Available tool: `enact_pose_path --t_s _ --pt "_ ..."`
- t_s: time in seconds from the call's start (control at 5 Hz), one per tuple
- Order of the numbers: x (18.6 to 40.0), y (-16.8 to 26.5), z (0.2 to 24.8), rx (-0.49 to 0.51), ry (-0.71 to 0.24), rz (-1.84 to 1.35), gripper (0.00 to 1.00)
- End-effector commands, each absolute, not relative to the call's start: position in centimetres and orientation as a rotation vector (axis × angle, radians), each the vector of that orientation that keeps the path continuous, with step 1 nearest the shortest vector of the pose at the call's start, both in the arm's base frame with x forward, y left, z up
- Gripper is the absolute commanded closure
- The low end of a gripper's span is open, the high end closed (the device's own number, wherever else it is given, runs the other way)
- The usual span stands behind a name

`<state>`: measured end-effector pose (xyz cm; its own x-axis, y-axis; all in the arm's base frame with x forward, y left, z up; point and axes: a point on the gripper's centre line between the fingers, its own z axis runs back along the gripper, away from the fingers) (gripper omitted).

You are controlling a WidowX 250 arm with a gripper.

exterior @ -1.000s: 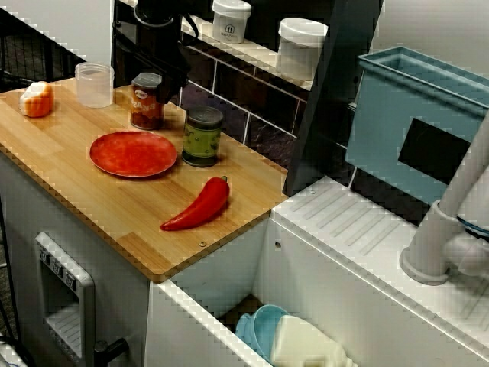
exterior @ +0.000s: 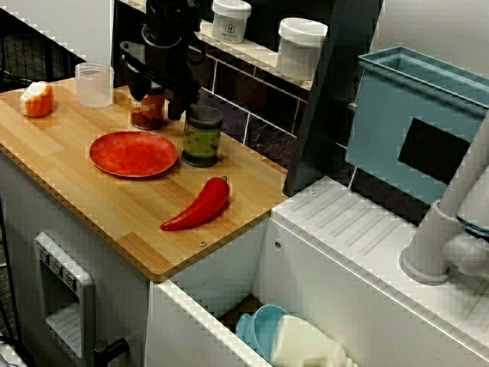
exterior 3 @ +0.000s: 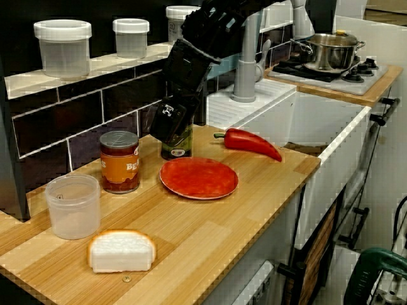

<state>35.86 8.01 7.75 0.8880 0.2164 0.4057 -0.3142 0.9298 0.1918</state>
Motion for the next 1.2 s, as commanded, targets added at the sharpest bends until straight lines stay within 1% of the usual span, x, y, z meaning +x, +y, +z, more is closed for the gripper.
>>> enact_pose_path --t_s 0.0,0.2,0.4,0.6,0.8,1.0 --pt "35.1 6.8 10.0 0.194 -0.432 0.277 0.00" --pt "34.4 5.7 10.0 0.136 -0.394 0.290 0.00" --pt "33.3 4.6 10.6 0.095 -0.371 0.275 0.00" --pt "33.3 5.4 11.2 0.092 -0.371 0.288 0.00" --pt "34.0 7.4 11.8 0.112 -0.387 0.310 0.00" --pt "34.7 9.5 12.4 0.147 -0.428 0.323 0.00"
